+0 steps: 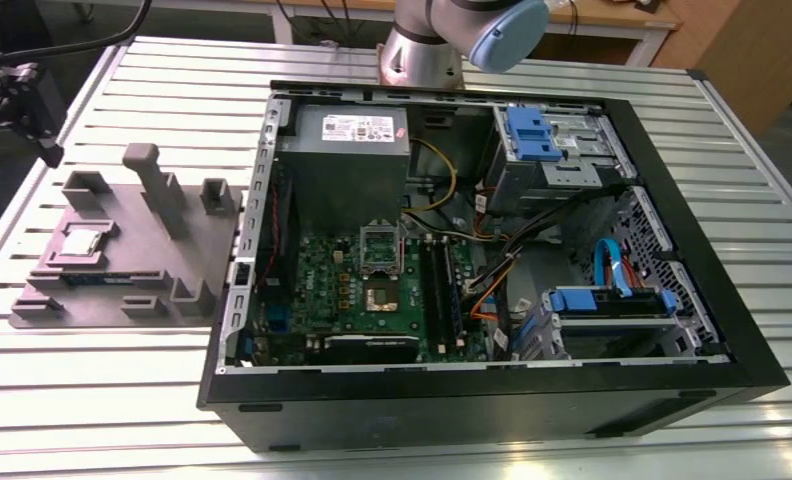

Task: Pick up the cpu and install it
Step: 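Pick up the cpu and move it towards the insertion slot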

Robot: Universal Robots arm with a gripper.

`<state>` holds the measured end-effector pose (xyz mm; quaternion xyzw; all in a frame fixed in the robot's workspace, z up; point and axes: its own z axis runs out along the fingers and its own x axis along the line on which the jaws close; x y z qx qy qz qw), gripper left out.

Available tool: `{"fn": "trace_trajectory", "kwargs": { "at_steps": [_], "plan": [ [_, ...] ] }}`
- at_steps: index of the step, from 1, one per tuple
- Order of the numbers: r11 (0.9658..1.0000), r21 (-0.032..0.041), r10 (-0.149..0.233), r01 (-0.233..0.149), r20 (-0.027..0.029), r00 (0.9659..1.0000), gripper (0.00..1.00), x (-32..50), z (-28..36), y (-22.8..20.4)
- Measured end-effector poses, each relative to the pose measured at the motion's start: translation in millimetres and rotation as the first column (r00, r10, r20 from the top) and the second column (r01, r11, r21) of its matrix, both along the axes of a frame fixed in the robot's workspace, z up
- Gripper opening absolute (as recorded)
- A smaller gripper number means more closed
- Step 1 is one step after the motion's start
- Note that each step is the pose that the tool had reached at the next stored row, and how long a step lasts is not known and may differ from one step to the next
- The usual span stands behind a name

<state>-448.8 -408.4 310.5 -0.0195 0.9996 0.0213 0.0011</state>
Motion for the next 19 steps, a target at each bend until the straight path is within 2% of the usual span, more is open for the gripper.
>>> {"fn": "trace_trajectory", "kwargs": {
  "at_steps": [19],
  "plan": [
    [1.0,-0.0005,0.0,0.0,0.0001,1.0,0.71,0.0,-8.1,0.0]
  ]
}}
